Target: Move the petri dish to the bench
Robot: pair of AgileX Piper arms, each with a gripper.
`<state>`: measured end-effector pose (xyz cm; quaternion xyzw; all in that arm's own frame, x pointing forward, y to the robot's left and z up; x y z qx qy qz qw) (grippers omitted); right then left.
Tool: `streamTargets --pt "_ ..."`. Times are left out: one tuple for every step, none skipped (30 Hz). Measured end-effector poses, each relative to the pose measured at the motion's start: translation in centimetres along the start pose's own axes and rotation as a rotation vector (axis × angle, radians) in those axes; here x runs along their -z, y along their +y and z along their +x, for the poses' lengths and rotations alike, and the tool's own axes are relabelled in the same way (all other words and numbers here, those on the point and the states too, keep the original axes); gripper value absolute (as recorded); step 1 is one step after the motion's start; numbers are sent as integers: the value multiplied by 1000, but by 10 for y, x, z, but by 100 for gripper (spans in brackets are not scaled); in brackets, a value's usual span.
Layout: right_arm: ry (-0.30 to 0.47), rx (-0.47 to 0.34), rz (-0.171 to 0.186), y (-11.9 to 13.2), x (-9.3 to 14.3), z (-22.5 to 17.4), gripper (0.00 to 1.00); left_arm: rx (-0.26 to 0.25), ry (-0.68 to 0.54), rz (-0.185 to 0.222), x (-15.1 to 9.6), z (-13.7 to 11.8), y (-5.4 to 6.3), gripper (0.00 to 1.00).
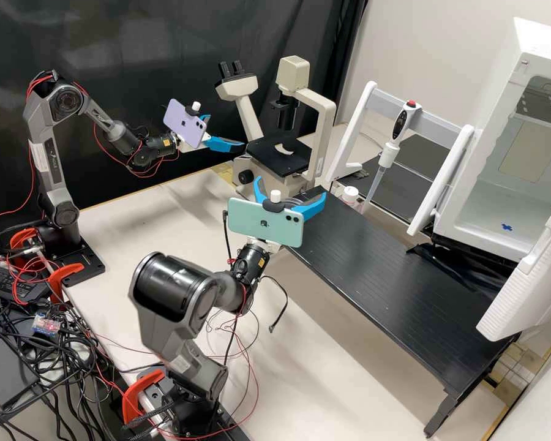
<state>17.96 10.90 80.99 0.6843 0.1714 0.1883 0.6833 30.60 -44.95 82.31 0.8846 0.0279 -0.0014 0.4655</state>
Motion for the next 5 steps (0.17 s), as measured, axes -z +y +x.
streamTargets --pt "-3 -22 7 4 1 -1 100 0 0 0 0 0 0 100" --pt "-13 -61 20 10 1 -4 100 0 0 0 0 0 0 100" --pt "-10 -99 30 16 1 -7 100 0 0 0 0 0 0 100" --pt "-14 -120 38 20 1 -8 100 0 0 0 0 0 0 100" --pt "-16 -144 54 24 0 -10 100 0 0 0 0 0 0 100"
